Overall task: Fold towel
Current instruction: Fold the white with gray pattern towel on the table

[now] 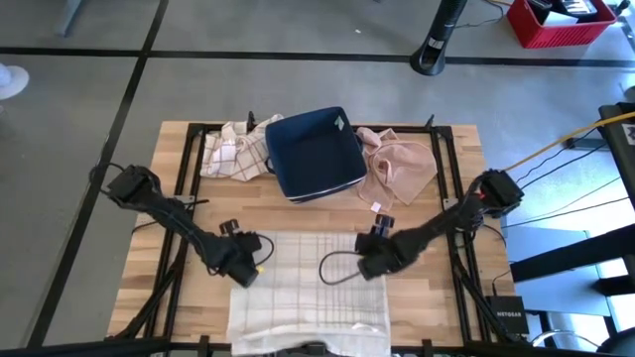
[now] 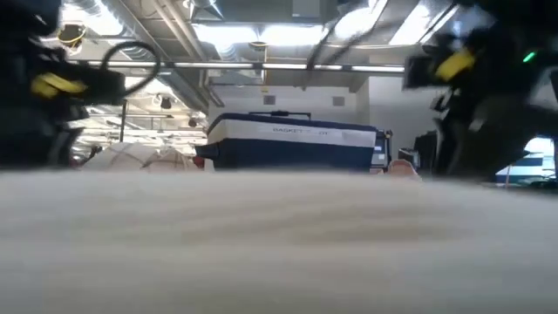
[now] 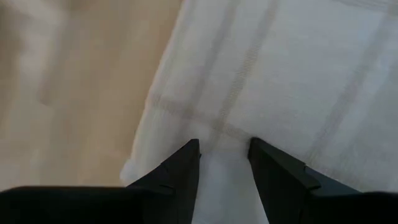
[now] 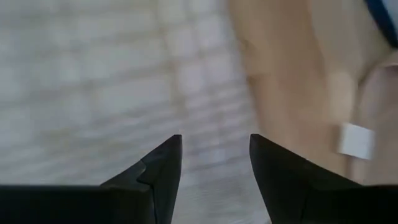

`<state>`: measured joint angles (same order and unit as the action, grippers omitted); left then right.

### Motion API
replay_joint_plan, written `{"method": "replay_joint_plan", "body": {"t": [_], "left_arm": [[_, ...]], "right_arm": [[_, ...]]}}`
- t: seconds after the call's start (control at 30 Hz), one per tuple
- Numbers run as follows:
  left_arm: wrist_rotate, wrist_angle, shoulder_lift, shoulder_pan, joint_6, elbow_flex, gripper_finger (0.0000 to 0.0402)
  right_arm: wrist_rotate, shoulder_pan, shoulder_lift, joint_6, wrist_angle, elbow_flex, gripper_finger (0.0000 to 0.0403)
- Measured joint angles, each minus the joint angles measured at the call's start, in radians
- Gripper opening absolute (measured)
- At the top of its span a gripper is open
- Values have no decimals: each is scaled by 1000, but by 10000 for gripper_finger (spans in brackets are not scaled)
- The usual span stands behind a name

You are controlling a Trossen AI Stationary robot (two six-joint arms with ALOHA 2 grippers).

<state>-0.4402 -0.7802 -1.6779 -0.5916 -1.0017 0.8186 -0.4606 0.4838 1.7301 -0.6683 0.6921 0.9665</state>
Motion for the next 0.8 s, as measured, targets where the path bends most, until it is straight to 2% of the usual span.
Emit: {"method": "replay_joint_plan", "body": {"t": [0.23,0.53,0.67,0.8], "left_arm": [[-133,0,-3,137,114,-9,135],[-171,-5,1,274,183,-1,136],[-160,-60,49,256,209,78,136],[-87,-111,108,189,225,167,136]], "right_arm": [[-92,-153,8,157,82,-47,191],[-157,-280,2,298,97,-111,191],[-93,-276,-72,319,122,-79,191],[128,-227,-192,278,113,-60,191]]}}
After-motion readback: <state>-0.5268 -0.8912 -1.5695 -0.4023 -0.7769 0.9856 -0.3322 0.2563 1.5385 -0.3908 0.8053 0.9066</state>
